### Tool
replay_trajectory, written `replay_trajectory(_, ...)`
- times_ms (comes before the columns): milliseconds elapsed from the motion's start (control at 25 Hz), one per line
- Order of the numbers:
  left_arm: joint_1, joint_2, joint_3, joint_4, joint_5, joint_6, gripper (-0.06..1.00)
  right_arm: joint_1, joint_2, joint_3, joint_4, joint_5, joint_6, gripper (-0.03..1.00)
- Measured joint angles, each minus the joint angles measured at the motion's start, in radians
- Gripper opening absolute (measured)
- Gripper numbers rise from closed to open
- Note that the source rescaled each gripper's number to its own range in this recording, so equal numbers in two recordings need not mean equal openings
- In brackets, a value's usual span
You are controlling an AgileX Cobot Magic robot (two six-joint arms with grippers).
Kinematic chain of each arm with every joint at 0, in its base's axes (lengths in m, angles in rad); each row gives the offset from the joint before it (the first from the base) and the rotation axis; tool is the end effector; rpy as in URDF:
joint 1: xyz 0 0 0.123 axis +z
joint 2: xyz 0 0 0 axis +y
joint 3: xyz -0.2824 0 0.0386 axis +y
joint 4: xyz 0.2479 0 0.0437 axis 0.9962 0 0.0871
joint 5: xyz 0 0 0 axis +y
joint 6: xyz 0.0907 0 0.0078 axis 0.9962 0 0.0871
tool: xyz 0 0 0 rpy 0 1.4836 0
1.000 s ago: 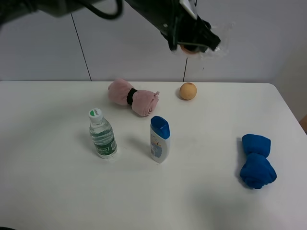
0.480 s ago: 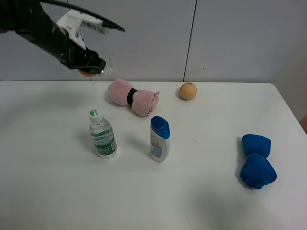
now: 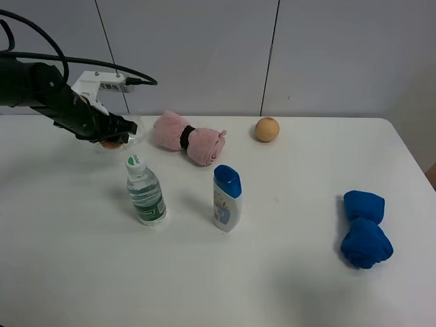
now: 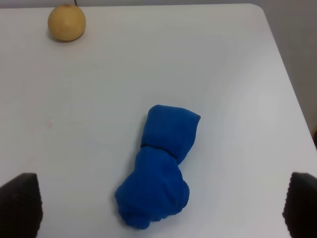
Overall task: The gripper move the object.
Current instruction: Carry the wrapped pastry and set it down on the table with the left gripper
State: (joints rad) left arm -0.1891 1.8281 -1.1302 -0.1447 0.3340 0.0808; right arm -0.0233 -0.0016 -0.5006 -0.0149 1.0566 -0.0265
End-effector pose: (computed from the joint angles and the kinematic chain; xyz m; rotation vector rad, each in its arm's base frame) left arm 0.3730 -0.0758 0.1869 0.1868 2.5111 -0.1593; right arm -0.0050 -0.0011 0.2777 -0.0026 2.0383 -0.0491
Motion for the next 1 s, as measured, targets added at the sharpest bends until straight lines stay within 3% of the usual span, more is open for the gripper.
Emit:
replay_trajectory(360, 0.0, 0.121, 0.001, -0.005, 0.031, -0.092, 0.01, 0.0, 0.0, 0.0, 0.0, 0.0, 0.0, 1.0)
replay_trajectory(880, 0.0, 0.164, 0.001, -0.014, 0.014, -0.069, 0.01, 0.0, 0.0, 0.0, 0.0, 0.0, 0.0, 1.0)
replay_trajectory(920, 0.0, 0.165, 0.001, -0.014, 0.011, -0.058, 0.07, 0.0, 0.0, 0.0, 0.0, 0.0, 0.0, 1.0)
replay_trajectory(1000, 0.0, 0.168, 0.001, -0.015, -0.005, -0.057, 0.47, 0.0, 0.0, 0.0, 0.0, 0.0, 0.0, 1.0)
